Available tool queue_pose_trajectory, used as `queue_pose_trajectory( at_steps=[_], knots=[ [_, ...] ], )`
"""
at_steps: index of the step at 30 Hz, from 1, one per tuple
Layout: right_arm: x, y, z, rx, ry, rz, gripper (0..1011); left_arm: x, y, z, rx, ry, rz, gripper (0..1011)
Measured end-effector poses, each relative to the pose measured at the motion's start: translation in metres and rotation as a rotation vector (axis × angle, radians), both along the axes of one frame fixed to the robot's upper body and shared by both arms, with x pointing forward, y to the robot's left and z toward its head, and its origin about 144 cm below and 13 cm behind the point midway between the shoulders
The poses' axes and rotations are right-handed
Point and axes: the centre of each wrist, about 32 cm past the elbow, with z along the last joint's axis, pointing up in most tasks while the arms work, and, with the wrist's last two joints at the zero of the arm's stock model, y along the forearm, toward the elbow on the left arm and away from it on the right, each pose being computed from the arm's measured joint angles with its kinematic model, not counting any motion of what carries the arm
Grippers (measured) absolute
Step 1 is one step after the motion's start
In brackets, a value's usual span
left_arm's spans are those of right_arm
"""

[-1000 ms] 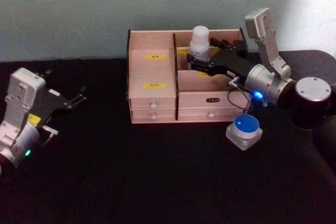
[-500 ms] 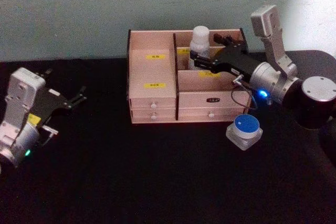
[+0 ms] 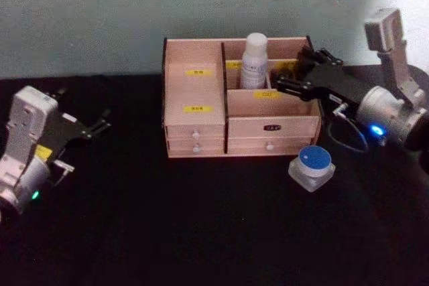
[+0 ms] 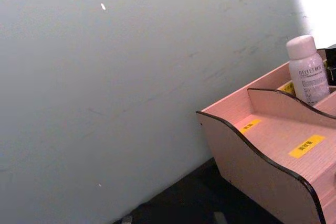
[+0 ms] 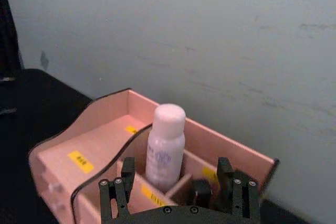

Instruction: Pick up the facial cleanser and watermelon frost from the table and place them into the tiered storage box.

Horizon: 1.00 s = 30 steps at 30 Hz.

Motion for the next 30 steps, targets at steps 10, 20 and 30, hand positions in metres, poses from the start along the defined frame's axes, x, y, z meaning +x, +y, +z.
queue_pose_trajectory(
  at_steps=[10, 20, 30],
  knots=[
    [-0.043, -0.029, 0.011, -0.027, 0.052, -0.004, 1002, 0.0, 0.0, 0.0, 0.0, 0.0, 0.0, 1001],
    [-0.08, -0.045, 0.014, -0.049, 0.163, 0.004, 1002, 0.0, 0.0, 0.0, 0.0, 0.0, 0.0, 1001],
    [-0.097, -0.046, 0.007, -0.1, 0.281, -0.015, 1002, 0.0, 0.0, 0.0, 0.0, 0.0, 0.0, 1001]
  ],
)
